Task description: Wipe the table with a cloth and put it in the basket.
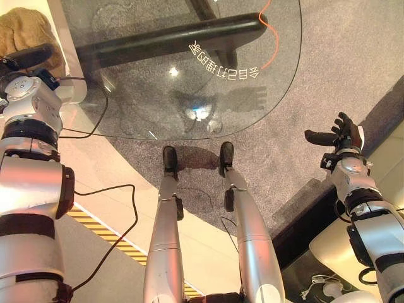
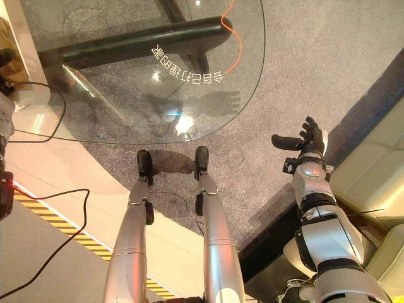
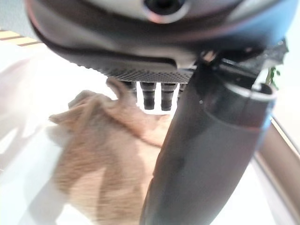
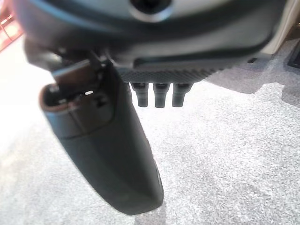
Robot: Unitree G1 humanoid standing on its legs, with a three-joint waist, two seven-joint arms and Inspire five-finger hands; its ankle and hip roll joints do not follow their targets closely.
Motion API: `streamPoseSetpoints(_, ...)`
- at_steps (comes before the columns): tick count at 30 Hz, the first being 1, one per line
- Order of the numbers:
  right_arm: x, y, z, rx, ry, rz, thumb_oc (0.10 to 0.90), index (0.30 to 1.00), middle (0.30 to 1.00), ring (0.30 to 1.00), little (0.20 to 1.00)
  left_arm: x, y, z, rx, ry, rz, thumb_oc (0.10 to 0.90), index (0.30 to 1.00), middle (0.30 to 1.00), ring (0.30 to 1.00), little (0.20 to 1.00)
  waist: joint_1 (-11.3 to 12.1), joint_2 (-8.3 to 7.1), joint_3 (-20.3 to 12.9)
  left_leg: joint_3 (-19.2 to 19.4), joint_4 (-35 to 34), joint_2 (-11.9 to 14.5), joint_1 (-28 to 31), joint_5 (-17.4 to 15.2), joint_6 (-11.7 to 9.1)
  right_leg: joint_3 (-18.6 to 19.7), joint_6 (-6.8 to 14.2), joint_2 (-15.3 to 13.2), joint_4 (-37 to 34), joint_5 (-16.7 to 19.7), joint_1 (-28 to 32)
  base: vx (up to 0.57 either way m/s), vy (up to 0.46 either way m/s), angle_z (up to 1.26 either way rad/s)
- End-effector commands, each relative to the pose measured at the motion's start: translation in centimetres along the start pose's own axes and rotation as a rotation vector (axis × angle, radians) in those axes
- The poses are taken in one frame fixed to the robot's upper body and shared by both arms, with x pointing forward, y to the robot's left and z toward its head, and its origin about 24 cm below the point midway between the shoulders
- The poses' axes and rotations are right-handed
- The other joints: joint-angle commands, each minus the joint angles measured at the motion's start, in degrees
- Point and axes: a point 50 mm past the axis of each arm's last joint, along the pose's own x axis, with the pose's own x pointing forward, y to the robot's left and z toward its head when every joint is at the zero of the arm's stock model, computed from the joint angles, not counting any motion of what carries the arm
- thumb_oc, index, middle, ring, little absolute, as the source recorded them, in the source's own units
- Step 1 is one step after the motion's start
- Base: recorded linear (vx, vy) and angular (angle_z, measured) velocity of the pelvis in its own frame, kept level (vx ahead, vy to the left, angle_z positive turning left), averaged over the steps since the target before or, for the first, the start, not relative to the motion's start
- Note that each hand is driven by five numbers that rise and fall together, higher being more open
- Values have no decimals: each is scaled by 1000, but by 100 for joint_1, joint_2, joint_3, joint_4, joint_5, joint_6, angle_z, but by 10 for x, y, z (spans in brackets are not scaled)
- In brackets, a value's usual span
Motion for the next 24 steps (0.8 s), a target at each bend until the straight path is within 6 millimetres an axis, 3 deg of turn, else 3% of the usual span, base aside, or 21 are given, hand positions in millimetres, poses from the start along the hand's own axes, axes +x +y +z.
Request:
streamPoseSetpoints(1,-2,-53,-9,-63,-13,-134,800,900,900,900,900,21,49,30,-44,-156,166,800,900,900,900,900,-107,265,-141,-105,307,129,328,-525,-37,382,278,134,-126,-648,660,0,0,0)
streamPoseSetpoints(7,-7,-55,-27,-82,38,-116,800,900,900,900,900,23,57,24,-48,-172,163,800,900,900,900,900,-89,277,-171,-50,113,129,762,-479,-74,390,311,97,-282,-621,1085,-10,-3,-1)
streamPoseSetpoints(16,-27,-61,-82,-137,203,-70,800,900,900,900,900,23,69,-4,-69,-197,33,800,900,900,900,900,-23,344,-544,52,-103,23,1404,-465,-101,352,320,11,-423,-640,1758,0,0,0)
streamPoseSetpoints(20,-44,-66,-114,-170,286,-55,800,900,900,900,900,19,77,-35,-34,-161,-54,800,900,900,900,900,74,412,-769,57,-326,-39,1828,-432,-81,313,343,-65,-580,-629,2159,52,-19,1)
streamPoseSetpoints(24,-65,-72,-147,-184,379,-43,800,900,900,900,900,8,103,-88,5,-71,-148,800,900,900,900,900,223,417,-1041,46,-615,-101,2375,-453,-31,252,400,-162,-842,-593,2718,82,-52,1)
